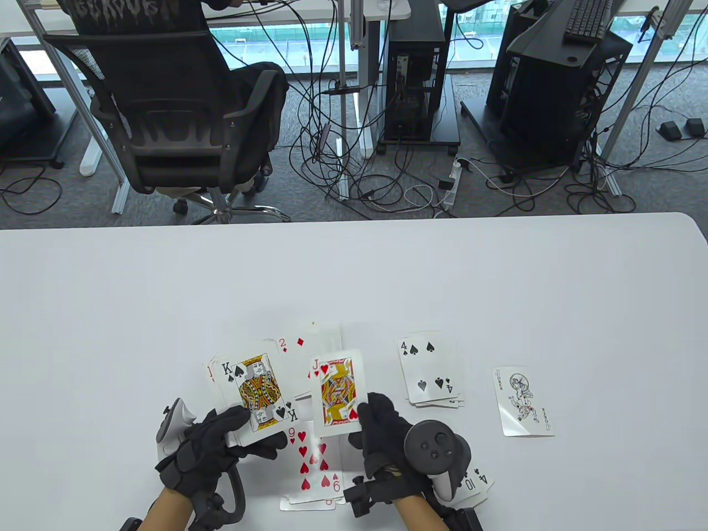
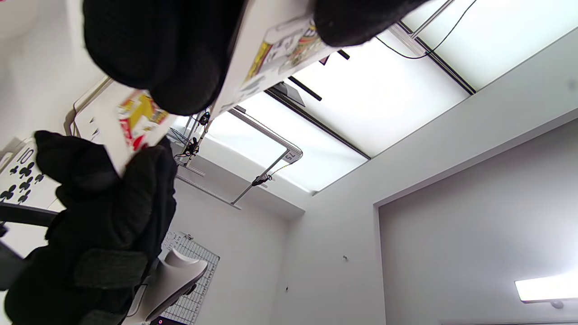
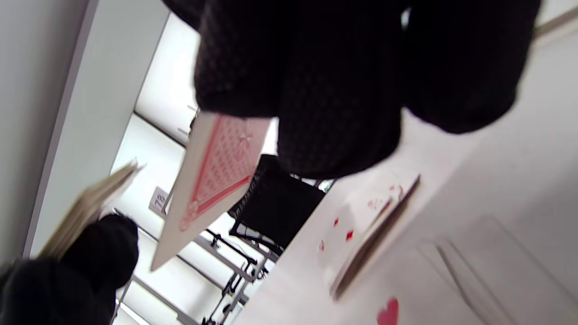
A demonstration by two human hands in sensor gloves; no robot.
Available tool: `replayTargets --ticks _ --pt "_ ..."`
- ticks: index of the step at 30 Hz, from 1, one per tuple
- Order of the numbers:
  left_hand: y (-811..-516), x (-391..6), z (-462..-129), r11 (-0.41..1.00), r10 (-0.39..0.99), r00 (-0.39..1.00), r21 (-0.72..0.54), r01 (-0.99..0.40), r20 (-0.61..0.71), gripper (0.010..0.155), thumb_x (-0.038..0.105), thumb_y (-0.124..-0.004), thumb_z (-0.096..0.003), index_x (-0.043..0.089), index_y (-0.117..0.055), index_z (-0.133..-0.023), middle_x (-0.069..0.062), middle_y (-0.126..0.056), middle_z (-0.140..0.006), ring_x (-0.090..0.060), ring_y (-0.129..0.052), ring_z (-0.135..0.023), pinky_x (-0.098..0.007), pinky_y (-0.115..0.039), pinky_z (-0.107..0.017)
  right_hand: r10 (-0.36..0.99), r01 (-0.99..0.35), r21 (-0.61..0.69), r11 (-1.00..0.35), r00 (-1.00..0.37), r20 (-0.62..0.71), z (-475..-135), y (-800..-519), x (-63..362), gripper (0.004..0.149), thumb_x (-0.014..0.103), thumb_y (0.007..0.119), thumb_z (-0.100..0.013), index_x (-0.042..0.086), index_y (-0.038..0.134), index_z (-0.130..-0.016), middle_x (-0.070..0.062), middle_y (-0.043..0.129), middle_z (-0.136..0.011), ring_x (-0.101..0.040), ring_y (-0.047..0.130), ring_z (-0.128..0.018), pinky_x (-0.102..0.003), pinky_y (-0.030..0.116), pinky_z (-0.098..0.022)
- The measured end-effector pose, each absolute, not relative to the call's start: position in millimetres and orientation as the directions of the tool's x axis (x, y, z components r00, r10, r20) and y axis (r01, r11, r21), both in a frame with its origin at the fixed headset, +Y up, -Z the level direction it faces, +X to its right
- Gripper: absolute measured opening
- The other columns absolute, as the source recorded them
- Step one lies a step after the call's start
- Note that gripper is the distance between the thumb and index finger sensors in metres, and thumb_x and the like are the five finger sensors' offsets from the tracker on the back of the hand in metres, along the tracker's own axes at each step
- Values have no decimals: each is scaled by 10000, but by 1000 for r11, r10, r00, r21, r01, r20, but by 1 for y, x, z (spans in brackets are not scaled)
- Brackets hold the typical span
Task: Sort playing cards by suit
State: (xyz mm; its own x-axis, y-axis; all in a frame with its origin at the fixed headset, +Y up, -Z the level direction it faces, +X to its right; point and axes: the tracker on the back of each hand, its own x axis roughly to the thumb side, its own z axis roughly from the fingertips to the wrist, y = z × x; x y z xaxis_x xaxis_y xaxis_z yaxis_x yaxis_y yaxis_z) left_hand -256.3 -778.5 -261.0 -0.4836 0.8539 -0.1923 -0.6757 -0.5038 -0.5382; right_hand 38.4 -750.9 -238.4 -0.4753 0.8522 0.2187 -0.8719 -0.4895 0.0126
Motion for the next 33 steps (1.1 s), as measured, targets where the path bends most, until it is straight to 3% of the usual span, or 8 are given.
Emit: replayTargets --ticks 4,7,10,14,21,29,33 --pt "-779 -256 -261 -501 857 -475 -537 -679 -199 467 194 -683 -685 136 -442 -1082 -223 -647 -983 -412 -899 -751 -478 -803 -523 724 -683 240 -690 -653 221 -229 -758 7 541 152 630 -545 -225 483 -905 -59 910 -360 -239 976 -201 -455 869 -257" --pt "-779 -256 -260 -498 860 -468 -541 -678 -204 467 193 -681 -686 135 -439 -1082 -224 -645 -984 -413 -898 -752 -478 -801 -525 598 -545 251 -800 -757 261 -225 -759 -3 566 142 633 -545 -232 438 -921 -62 912 -347 -236 973 -170 -451 871 -234" --pt "-780 -255 -260 -492 864 -458 -544 -679 -210 468 193 -681 -687 135 -438 -1082 -224 -643 -984 -412 -897 -754 -479 -801 -526 394 -319 258 -912 -856 334 -224 -761 -10 556 144 644 -545 -216 462 -928 -64 917 -331 -239 969 -151 -454 870 -224" --pt "-781 -254 -260 -492 865 -450 -541 -682 -220 468 194 -680 -687 132 -437 -1082 -225 -643 -984 -414 -896 -754 -480 -800 -525 272 -146 336 -931 -889 368 -224 -770 -20 549 164 652 -550 -192 491 -935 -47 922 -309 -212 954 -93 -424 876 -190" --pt "-781 -253 -259 -491 867 -443 -534 -688 -227 468 195 -680 -686 132 -438 -1081 -226 -643 -984 -414 -896 -754 -479 -800 -526 130 3 305 -952 -901 413 -221 -775 -33 563 186 662 -554 -189 490 -937 -46 919 -294 -212 945 -76 -424 874 -172" --pt "-781 -252 -258 -490 870 -430 -531 -691 -242 469 197 -680 -685 131 -439 -1081 -228 -642 -984 -417 -895 -754 -482 -799 -526 108 26 307 -951 -905 411 -221 -773 -32 590 232 670 -566 -187 501 -944 -76 921 -316 -257 947 -114 -470 860 -219" --pt "-783 -251 -258 -489 871 -423 -531 -691 -251 470 197 -681 -684 130 -440 -1081 -230 -642 -983 -419 -894 -753 -484 -798 -525 173 -42 320 -947 -903 393 -224 -768 -26 615 292 659 -577 -187 523 -938 -89 924 -335 -271 950 -132 -477 856 -233"
